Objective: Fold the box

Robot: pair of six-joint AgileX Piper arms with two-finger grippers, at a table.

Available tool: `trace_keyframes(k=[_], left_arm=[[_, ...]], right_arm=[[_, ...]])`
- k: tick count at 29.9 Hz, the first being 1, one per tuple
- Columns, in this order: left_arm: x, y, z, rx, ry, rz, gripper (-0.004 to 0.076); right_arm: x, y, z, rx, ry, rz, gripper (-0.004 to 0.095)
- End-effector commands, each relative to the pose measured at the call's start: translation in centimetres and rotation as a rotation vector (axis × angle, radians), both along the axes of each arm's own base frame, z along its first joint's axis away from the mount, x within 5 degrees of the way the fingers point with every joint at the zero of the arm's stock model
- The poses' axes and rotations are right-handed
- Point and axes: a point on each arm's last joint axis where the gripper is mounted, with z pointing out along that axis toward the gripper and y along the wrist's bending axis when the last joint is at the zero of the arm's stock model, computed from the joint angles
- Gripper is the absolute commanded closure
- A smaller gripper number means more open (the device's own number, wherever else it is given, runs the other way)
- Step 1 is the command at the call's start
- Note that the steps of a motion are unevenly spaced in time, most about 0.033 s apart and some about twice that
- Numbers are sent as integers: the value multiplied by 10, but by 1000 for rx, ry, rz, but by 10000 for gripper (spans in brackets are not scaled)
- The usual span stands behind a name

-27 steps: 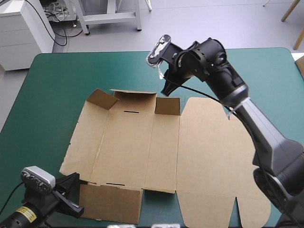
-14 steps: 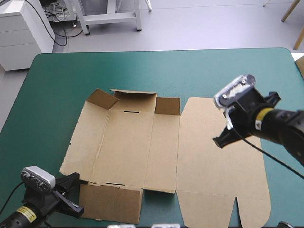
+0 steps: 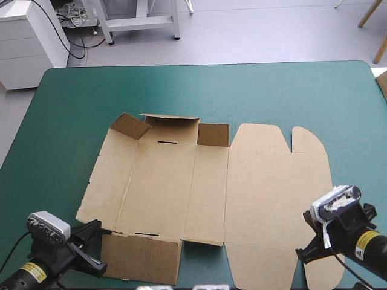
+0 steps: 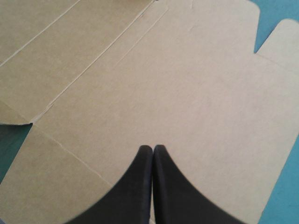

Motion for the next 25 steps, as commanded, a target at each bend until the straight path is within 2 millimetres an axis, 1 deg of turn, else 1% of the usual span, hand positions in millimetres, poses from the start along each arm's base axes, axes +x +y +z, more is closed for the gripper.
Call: trace_keyframes(k=[1, 4, 6, 8, 11, 13, 14, 25], left_arm=[[3, -2, 12, -56, -59, 5, 731], [3, -2, 12, -56, -59, 5, 712], [3, -2, 12, -56, -59, 5, 659], [3, -2, 12, -56, -59, 5, 568], [3, -2, 12, -56, -59, 5, 395], [3, -2, 12, -56, -59, 5, 316], [3, -2, 12, -56, -59, 5, 295], [2, -4, 14, -95, -48, -6, 306]], right_arm=[[-8, -2, -8, 105, -85, 8, 928], [-16, -5, -23, 148, -101, 17, 928], [-21, -7, -29, 171, -116, 21, 928], [-24, -10, -34, 179, -128, 21, 928], [-28, -12, -34, 194, -152, 23, 928], [-29, -13, -33, 196, -158, 22, 927], [-29, -13, -33, 196, -158, 22, 928], [-29, -13, -33, 196, -158, 22, 928]])
